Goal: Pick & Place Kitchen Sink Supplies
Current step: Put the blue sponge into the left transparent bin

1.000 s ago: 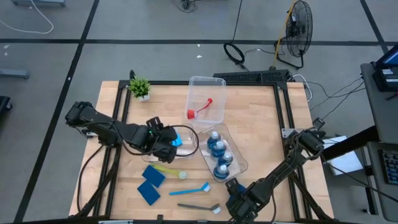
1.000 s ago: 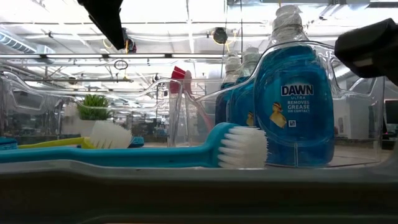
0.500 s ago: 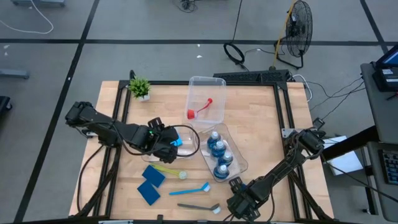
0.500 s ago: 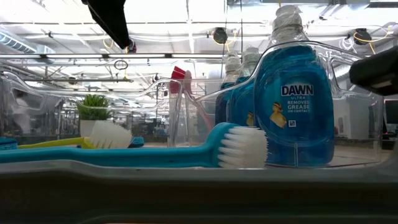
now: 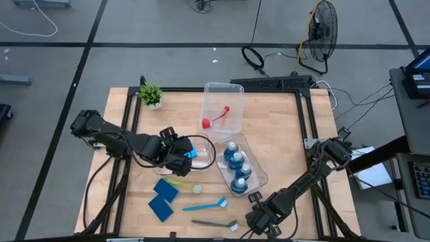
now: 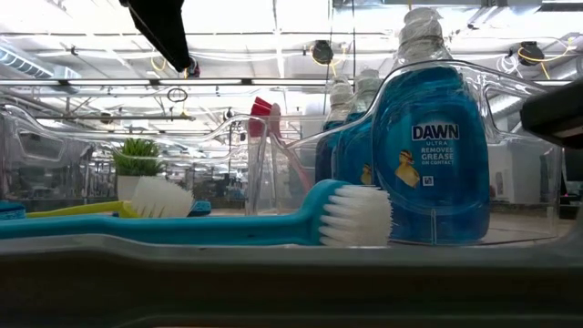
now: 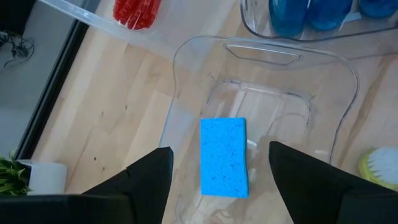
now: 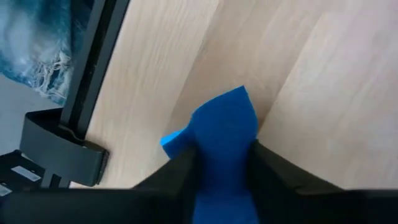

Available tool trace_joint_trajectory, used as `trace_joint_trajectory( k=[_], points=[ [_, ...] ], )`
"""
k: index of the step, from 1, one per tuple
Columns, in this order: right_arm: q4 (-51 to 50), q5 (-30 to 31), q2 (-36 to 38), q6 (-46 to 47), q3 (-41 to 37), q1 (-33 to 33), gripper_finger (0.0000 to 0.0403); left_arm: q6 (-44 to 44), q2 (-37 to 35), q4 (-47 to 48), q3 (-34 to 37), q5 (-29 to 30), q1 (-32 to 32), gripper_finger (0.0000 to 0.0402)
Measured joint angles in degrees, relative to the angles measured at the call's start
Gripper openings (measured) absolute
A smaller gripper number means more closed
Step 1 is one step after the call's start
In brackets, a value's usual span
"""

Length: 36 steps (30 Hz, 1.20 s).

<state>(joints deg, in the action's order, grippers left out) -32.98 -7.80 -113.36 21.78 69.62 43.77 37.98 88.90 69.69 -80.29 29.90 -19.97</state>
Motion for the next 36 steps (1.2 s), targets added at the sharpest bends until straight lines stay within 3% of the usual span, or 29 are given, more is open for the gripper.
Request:
trace_joint_trajectory(
  k=[8,14,19,23,28,33,36],
  points=[
    [0.1,-1.2,0.9,0.1,-0.1,-0.3,0.0017,-0.1,0.0,0.0,0.0,0.0,0.0,0.0269],
    [-0.1,0.1,8.5,4.4,0.4,-0.3,0.0017,-0.2,0.0,-0.1,0.0,0.0,0.0,0.0269],
    [8.9,4.7,18.7,6.0,0.9,0.7,0.0017,-0.2,0.0,-2.0,0.0,-0.1,0.0,0.0269],
    [18.9,13.8,24.5,-4.2,0.8,2.5,0.0017,-2.4,0.0,-7.2,0.0,-0.3,0.0,0.0269],
    [34.5,22.4,27.6,-26.9,-0.9,4.1,0.0017,-14.1,0.0,-23.5,0.8,-2.3,-2.2,0.0269],
    [54.9,22.7,27.7,-46.6,-7.1,3.0,0.0017,-28.4,0.0,-46.8,3.6,-11.3,-4.9,0.0269],
    [64.9,19.3,27.8,-49.7,-10.8,1.1,0.0017,-33.8,0.0,-59.9,6.5,-18.7,-6.2,0.0269]
  ],
)
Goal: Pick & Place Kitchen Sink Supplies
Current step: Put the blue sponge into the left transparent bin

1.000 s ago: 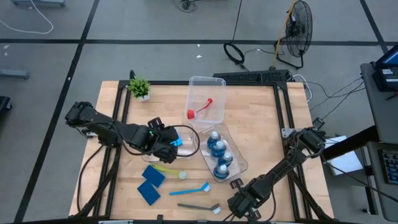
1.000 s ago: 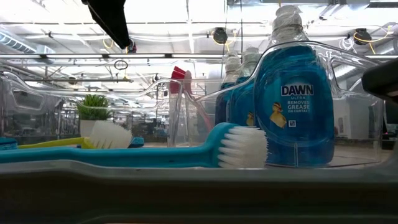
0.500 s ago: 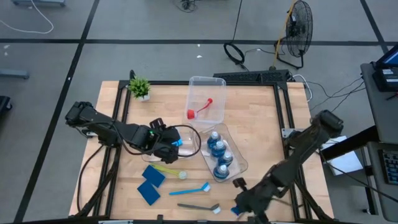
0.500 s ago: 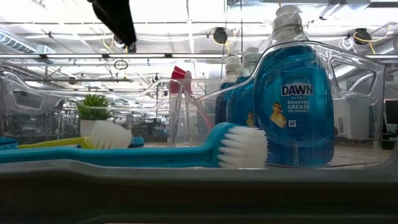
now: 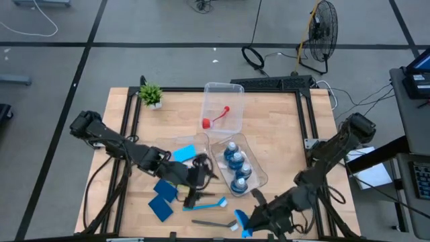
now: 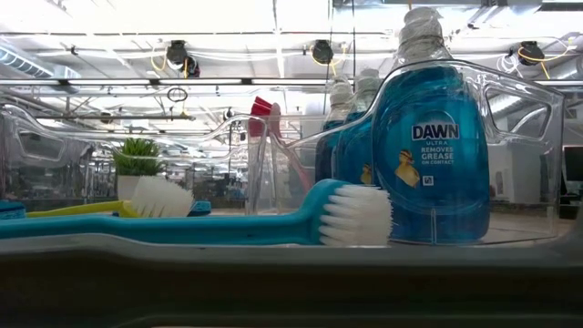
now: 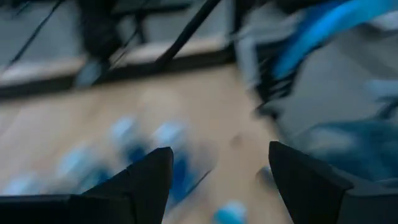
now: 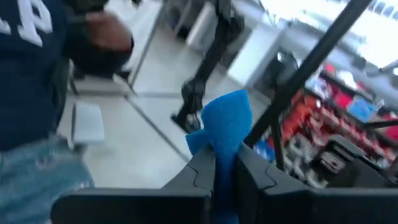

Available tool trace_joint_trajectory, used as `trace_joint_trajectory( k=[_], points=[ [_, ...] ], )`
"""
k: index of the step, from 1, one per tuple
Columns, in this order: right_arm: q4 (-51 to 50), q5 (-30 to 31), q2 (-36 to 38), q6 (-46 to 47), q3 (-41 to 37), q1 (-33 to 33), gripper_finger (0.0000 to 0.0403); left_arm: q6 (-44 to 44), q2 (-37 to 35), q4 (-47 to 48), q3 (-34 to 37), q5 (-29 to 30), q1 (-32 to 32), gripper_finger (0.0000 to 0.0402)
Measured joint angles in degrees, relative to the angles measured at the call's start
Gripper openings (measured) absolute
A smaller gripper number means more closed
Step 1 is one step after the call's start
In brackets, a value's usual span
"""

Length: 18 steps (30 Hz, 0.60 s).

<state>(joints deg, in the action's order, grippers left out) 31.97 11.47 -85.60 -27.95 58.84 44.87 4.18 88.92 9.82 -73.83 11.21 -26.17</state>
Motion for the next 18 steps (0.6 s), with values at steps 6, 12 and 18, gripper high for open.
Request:
trace_joint_trajectory(
  k=[6,12,18],
  points=[
    [7.1,-9.9,0.1,-1.9,-2.7,-3.3,0.0017,0.5,1.6,-16.8,3.9,-6.6,-1.0,0.0269],
    [9.1,-12.3,0.1,-6.1,-2.9,-5.5,0.0017,0.4,9.1,-30.0,4.1,-7.3,-1.3,0.0269],
    [9.1,-14.7,0.1,-6.4,-2.9,-7.6,0.0017,-2.2,13.8,-43.9,4.0,-8.6,-0.8,0.0269]
  ],
)
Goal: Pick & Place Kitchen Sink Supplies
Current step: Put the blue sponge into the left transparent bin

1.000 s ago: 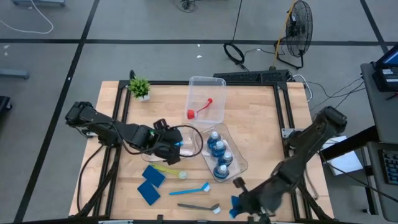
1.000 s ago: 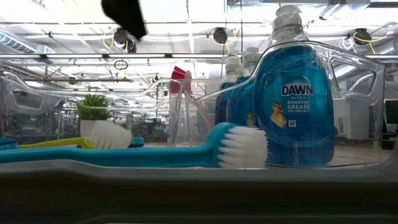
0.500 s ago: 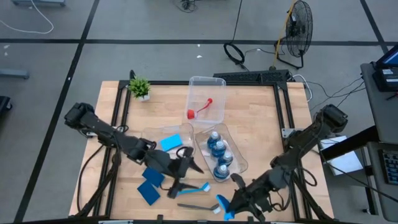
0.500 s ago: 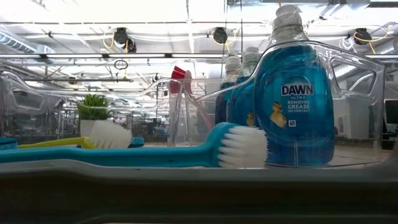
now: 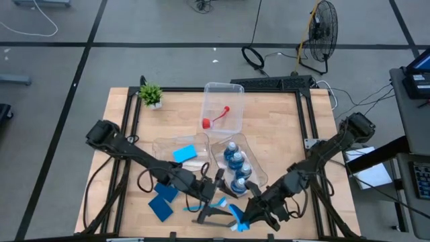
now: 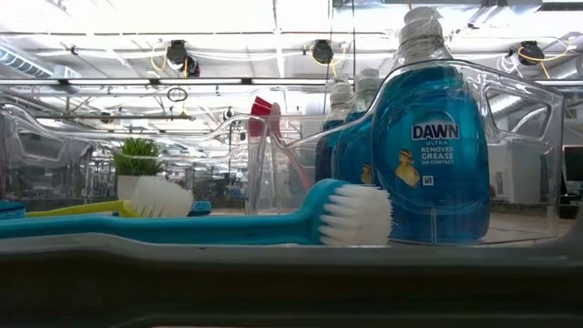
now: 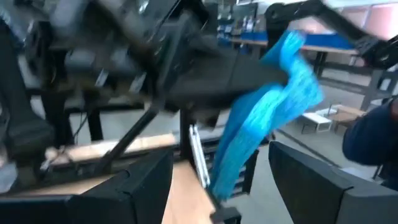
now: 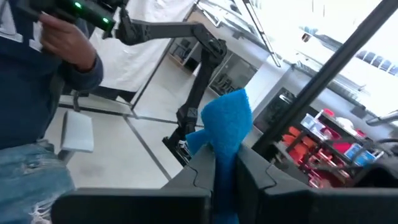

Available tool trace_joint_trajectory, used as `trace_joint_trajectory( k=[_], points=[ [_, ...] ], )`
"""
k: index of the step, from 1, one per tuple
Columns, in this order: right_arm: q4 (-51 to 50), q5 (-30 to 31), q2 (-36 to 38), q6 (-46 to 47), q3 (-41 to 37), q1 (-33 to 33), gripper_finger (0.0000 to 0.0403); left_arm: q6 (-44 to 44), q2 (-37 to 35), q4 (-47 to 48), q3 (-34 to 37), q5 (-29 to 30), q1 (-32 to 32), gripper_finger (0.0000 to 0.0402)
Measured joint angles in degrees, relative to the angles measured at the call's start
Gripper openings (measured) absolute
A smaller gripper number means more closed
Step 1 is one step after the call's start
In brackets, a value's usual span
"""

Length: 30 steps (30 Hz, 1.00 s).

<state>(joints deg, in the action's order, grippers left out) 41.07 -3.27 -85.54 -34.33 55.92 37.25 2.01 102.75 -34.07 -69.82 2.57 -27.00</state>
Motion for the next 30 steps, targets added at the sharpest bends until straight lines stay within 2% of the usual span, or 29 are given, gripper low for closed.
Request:
trace_joint_trajectory(
  k=[8,10,14,20,21,26,28,30],
  points=[
    [-1.2,0.0,0.0,0.0,0.0,-1.3,0.0018,1.3,0.1,-0.8,0.0,-1.5,0.5,0.0268],
    [-1.3,0.0,0.0,0.0,0.0,-1.3,0.0018,1.3,0.1,-0.5,0.0,-3.7,0.8,0.0259],
    [-1.4,-0.1,0.0,0.1,0.0,-1.3,0.0018,1.0,0.1,-0.1,0.0,-7.6,1.4,0.02],
    [-1.9,0.1,0.0,2.0,0.1,-1.3,0.0036,-0.9,0.1,0.0,0.0,-7.5,1.7,0.0034],
    [-1.9,0.1,0.0,2.0,0.1,-1.3,0.0041,-0.3,0.1,-0.3,0.0,-8.2,1.9,0.002],
    [-2.7,0.3,0.1,4.2,0.2,-1.3,0.0053,2.8,-0.3,1.4,0.0,-9.3,2.6,0.0015],
    [-3.5,0.7,0.1,8.8,0.2,-1.3,0.0057,3.2,-1.9,5.3,0.0,-7.5,2.2,0.001],
    [-4.5,1.3,0.1,13.8,0.2,-1.3,0.0062,3.2,-4.2,10.2,0.0,-2.9,1.5,0.001]
  ],
)
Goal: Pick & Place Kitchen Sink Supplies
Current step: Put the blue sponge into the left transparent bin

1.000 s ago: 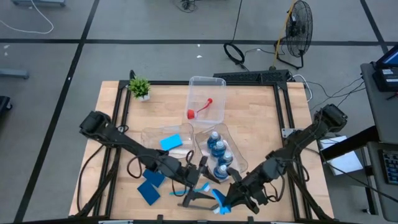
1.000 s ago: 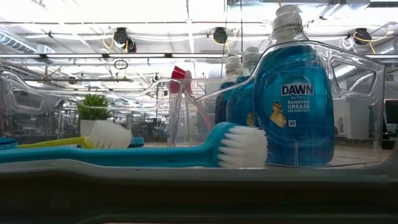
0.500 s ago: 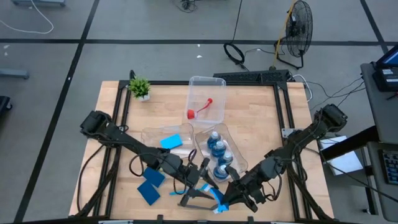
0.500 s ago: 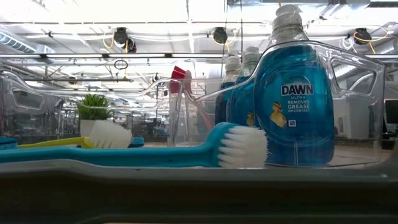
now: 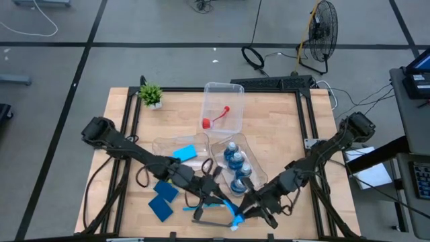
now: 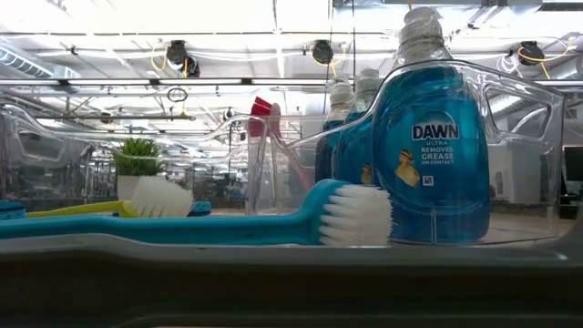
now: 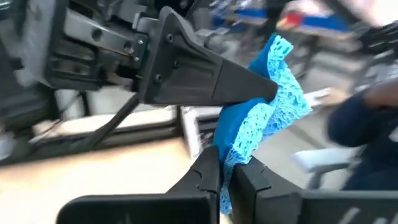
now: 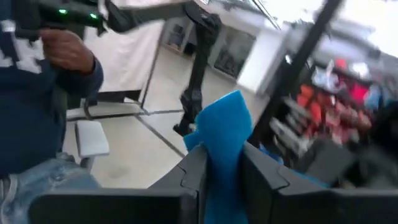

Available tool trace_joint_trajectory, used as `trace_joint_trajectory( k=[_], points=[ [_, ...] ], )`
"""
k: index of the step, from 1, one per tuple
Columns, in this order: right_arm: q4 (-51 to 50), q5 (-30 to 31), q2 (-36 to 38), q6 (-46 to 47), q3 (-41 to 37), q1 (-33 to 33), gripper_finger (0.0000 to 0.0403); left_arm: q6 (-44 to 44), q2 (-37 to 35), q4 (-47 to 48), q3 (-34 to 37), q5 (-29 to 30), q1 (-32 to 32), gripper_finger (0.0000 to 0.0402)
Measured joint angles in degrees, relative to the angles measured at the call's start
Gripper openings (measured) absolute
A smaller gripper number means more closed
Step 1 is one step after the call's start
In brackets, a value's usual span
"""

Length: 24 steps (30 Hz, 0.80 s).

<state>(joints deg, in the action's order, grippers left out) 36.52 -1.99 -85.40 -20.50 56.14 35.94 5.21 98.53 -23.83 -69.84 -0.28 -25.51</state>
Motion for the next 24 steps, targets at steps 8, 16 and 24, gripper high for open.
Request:
trace_joint_trajectory(
  k=[8,16,24],
  points=[
    [-9.6,17.5,0.0,9.1,0.2,-0.2,0.0092,2.8,-11.1,28.3,0.0,26.6,-4.6,0.0009],
    [-22.4,32.1,0.0,12.7,-0.3,0.4,0.0144,17.7,-17.3,51.5,-0.1,42.1,-6.3,0.0009],
    [-33.1,33.3,1.7,18.6,-0.2,1.8,0.0176,32.5,-19.7,73.7,-0.1,44.6,-4.7,0.0016]
  ],
)
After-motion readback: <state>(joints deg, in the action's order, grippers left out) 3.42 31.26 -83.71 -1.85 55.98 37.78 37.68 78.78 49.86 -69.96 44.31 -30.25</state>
